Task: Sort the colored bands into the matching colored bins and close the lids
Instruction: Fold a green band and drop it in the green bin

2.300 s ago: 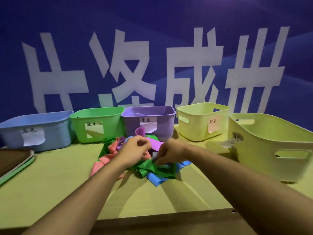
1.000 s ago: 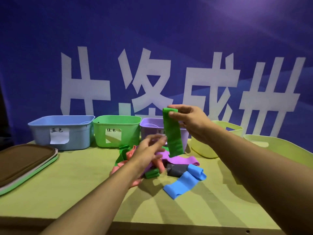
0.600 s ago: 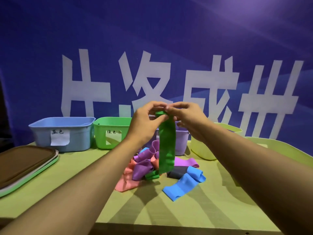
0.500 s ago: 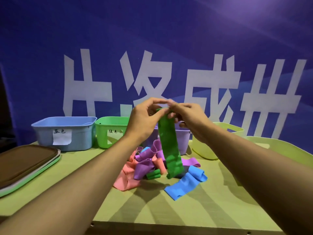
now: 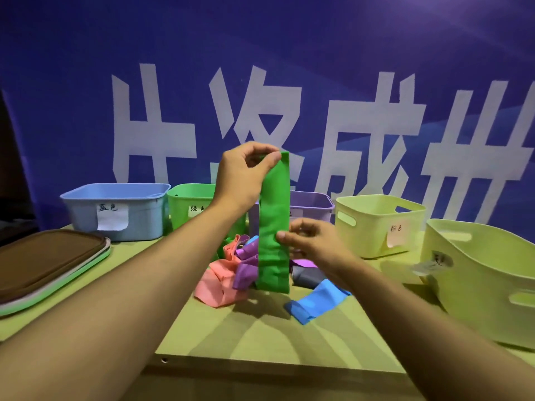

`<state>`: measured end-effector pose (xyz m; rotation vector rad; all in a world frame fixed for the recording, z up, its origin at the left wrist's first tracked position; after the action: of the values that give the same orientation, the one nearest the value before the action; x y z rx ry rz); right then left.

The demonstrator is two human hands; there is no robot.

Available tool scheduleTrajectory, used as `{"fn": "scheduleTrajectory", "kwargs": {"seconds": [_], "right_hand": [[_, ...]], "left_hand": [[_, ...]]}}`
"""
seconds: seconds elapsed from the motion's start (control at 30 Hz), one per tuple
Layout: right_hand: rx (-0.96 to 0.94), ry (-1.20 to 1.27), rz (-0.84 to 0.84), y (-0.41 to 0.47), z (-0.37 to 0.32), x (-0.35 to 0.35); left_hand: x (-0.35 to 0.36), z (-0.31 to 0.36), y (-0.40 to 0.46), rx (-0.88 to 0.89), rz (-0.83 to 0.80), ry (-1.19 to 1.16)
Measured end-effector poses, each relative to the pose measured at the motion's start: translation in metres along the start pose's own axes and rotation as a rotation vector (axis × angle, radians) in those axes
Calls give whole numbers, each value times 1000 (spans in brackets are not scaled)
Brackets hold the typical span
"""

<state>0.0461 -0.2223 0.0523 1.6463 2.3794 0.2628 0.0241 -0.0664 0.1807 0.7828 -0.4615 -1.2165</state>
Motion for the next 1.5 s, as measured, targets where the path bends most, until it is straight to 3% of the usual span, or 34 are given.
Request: {"fn": "scheduleTrajectory", "kwargs": {"seconds": [0.23, 0.4, 0.53, 0.7, 0.8, 0.87, 0.93, 1.0, 1.1, 1.33, 1.5], "right_hand": [[119, 111, 10, -45, 65, 11], [129, 132, 120, -46, 62, 0], [134, 169, 227, -32, 34, -13], [302, 498, 228, -13, 20, -13], [372, 643, 205, -11, 21, -13], [400, 601, 188, -12, 23, -12], [387, 454, 146, -13, 25, -12], [325, 158, 100, -13, 21, -15], [191, -198, 59, -12, 7, -14], [-49, -178, 177, 2, -22, -24], [-99, -151, 150, 2, -41, -22]], "left_hand": [[-11, -29, 8, -125, 14, 127], [-21, -60, 1, -259, 72, 146], [-5, -91, -20, -335, -94, 226], [31, -49, -65, -6, -406, 139], [52, -36, -85, 277, -621, 397], [56, -37, -82, 400, -634, 531], [49, -33, -67, 414, -528, 533], [38, -35, -49, 297, -448, 490], [34, -35, -35, 69, -490, 388], [31, 2, -9, -130, -670, 175], [27, 20, 7, -120, -604, 184]]}}
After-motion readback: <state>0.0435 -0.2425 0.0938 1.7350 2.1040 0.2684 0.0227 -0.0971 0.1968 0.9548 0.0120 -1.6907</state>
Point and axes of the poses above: each hand's wrist, its own y-axis towards the middle knuckle, its own x-axis out of the palm, z = x × y, the point moved 9 cm from there along y, towards the middle knuckle, and after that the axes turned 2 degrees about -z, right-handed, at the moved point
